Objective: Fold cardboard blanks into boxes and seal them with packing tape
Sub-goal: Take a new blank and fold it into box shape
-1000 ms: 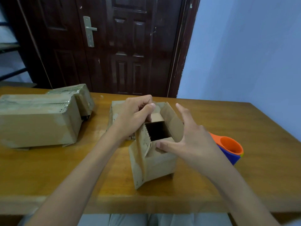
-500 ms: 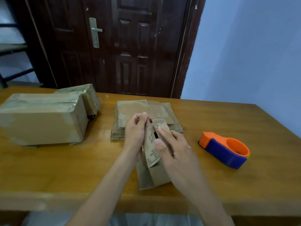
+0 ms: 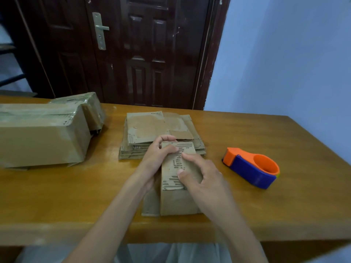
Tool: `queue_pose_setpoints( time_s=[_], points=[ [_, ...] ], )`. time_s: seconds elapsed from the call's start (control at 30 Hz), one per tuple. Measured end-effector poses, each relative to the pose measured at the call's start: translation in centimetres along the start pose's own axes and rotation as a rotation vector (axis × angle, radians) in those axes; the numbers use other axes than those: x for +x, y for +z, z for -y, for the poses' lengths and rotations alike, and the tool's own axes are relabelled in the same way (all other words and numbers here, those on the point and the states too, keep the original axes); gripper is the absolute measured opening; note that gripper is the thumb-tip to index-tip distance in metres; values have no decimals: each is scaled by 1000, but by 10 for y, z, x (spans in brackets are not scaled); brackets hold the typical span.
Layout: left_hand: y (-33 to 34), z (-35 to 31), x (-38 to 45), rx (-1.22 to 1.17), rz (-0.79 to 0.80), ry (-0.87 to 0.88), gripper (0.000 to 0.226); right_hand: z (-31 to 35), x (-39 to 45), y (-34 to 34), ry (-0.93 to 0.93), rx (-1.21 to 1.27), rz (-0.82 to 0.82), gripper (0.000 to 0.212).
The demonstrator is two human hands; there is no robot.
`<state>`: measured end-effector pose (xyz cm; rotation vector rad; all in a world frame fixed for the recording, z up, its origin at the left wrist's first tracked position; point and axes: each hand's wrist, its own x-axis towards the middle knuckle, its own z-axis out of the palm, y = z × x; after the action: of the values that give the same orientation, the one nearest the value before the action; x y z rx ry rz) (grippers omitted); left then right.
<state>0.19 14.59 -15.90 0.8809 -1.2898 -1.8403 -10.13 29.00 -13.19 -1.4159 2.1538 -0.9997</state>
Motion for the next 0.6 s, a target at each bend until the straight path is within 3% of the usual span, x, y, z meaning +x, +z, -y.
queue_pose_setpoints(
  time_s=[0.1, 0.2, 0.27, 0.37, 0.47, 0.53, 0.6],
  points=[
    [-4, -14, 5, 117, 13, -21, 43, 10, -2, 4, 50, -50, 10, 42],
    [-11, -36, -6, 653, -134, 111, 63, 20, -4, 11, 69, -168, -35, 39],
    [-11, -36, -36, 869, -256, 299, 54, 25, -3, 13, 70, -209, -52, 37],
    [-5, -3, -93, 832, -245, 559, 17, 28, -2, 12, 64, -223, -52, 36],
    [-7, 31, -114, 712, -155, 549, 48, 26, -4, 7, 14, -264, -28, 33],
    [-3, 37, -113, 760, -147, 566, 66, 21, -3, 0, -20, -275, -6, 35],
    [2, 42, -110, 753, -181, 596, 67, 15, 0, -7, -70, -333, -1, 36]
  ],
)
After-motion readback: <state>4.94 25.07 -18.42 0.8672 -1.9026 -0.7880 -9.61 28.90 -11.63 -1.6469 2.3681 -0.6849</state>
